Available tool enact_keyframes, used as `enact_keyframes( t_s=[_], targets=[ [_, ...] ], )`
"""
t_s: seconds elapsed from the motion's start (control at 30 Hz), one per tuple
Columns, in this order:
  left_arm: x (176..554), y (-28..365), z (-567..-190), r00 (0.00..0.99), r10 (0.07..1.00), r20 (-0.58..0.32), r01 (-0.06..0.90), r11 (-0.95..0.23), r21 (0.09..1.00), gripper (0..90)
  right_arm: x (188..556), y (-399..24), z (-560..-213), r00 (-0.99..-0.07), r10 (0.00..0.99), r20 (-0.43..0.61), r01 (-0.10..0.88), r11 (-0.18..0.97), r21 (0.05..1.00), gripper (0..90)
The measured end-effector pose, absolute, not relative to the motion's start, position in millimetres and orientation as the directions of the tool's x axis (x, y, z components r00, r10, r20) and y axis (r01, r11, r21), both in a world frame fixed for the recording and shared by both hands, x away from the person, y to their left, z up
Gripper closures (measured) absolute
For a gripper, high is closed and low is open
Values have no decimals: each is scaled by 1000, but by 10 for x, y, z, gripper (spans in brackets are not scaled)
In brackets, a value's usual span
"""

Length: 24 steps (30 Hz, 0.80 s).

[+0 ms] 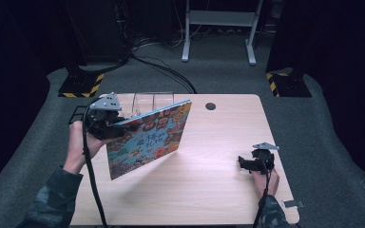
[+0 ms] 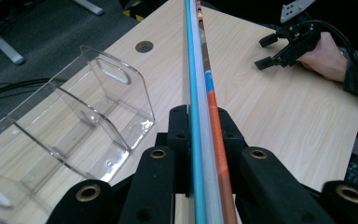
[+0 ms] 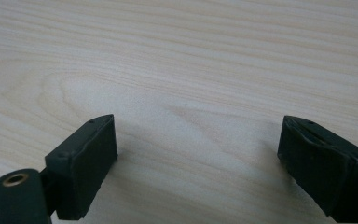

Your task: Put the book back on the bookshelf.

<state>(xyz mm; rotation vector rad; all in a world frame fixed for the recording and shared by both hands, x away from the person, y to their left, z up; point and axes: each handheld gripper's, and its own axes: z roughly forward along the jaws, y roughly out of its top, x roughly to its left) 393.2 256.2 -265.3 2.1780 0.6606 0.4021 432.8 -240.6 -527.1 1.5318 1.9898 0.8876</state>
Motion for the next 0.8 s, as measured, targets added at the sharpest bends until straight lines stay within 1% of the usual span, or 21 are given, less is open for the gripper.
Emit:
enact_keyframes(
  t_s=[0.8],
  targets=[
    [3716, 3140, -2639, 722, 690, 49, 386, -461, 799, 809, 4330, -2402, -5271, -261, 965, 18, 659, 165, 734, 109]
  ],
)
